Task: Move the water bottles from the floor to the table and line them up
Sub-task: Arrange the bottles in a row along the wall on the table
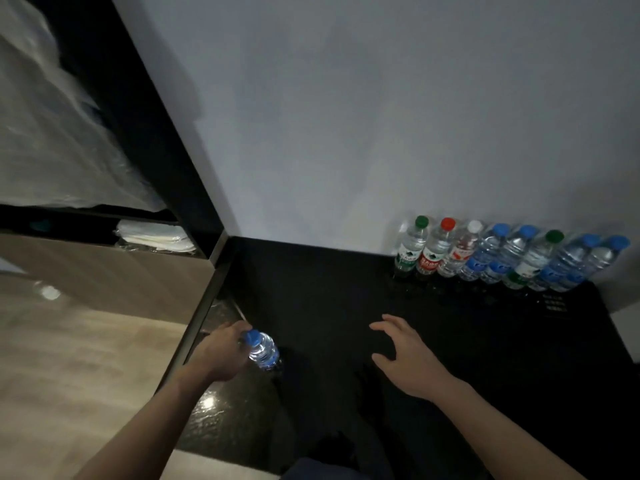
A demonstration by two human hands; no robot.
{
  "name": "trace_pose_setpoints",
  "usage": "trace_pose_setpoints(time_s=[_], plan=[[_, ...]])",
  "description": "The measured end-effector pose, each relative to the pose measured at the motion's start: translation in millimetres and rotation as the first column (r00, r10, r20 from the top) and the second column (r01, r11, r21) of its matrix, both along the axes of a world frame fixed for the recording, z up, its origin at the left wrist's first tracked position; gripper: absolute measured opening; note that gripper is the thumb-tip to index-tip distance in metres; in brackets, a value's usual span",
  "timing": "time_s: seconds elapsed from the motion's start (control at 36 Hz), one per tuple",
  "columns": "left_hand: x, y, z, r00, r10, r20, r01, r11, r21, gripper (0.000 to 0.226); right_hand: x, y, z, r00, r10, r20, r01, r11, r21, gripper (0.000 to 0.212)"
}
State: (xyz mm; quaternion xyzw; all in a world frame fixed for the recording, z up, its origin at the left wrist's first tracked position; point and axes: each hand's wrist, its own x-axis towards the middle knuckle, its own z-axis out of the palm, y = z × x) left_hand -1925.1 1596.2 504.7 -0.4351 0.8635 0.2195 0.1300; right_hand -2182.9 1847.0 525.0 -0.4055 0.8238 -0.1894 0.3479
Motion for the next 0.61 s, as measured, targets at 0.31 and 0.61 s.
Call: trace_pose_setpoints(time_s=[0.31,0.61], plan=[[8,-2,-24,0.985,-0.166,-0.053,0.162,0.984,-0.073,0.037,59,-9,-7,0.999,-0.054,-0.01,0.054,0.994,0.093,0.067],[-16,-17,-27,0.985,-0.171,0.001,0.17,0.981,-0.096,0.028,67,10,-12,0.989,-0.131,-0.061,0.139,0.978,0.154,0.072]])
